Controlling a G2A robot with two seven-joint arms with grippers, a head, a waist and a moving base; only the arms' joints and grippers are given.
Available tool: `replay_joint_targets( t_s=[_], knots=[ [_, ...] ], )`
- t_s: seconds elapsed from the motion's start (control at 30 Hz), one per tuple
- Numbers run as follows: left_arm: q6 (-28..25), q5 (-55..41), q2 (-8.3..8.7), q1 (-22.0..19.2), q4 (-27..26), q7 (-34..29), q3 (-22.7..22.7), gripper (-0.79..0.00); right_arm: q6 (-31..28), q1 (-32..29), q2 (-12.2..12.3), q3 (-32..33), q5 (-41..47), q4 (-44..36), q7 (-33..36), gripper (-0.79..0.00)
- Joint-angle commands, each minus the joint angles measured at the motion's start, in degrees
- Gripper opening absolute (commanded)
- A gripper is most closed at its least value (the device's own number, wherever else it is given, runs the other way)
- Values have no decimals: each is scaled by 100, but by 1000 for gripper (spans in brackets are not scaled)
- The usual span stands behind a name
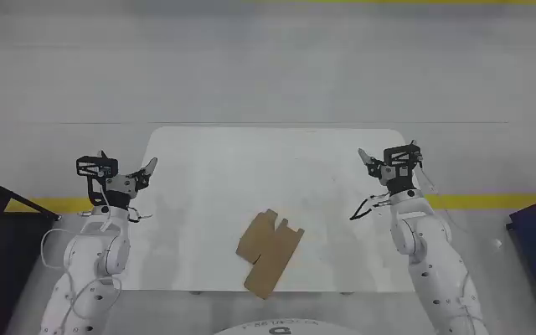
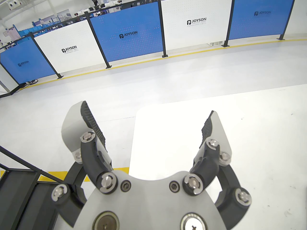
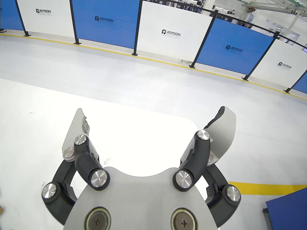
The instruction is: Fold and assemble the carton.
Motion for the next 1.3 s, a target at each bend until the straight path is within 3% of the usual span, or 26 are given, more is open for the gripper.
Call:
replay_joint_targets(
  t_s=[0.0, 0.37, 0.53, 0.93, 1.0, 1.03, 1.17, 1.27],
  knots=[
    [0, 0, 0, 0, 0, 0, 0, 0, 0, 0, 0, 0, 0, 0, 0, 0],
    [0, 0, 0, 0, 0, 0, 0, 0, 2, -2, 0, -21, -46, -8, 8, 0],
    [0, 0, 0, 0, 0, 0, 0, 0, 61, -20, -42, -795, -1128, -101, 193, 0],
    [0, 0, 0, 0, 0, 0, 0, 0, 25, -9, -52, -869, -1116, -80, 196, 0],
    [0, 0, 0, 0, 0, 0, 0, 0, -430, 226, -46, -993, -1127, 20, 451, 0],
    [0, 0, 0, 0, 0, 0, 0, 0, -1048, 350, -37, -1139, -1016, 43, 362, 0],
    [0, 0, 0, 0, 0, 0, 0, 0, -2899, 561, 52, -1543, -1617, 229, -447, 0],
    [0, 0, 0, 0, 0, 0, 0, 0, -3504, 731, 82, -1803, -2029, 503, -734, 0]
  ],
)
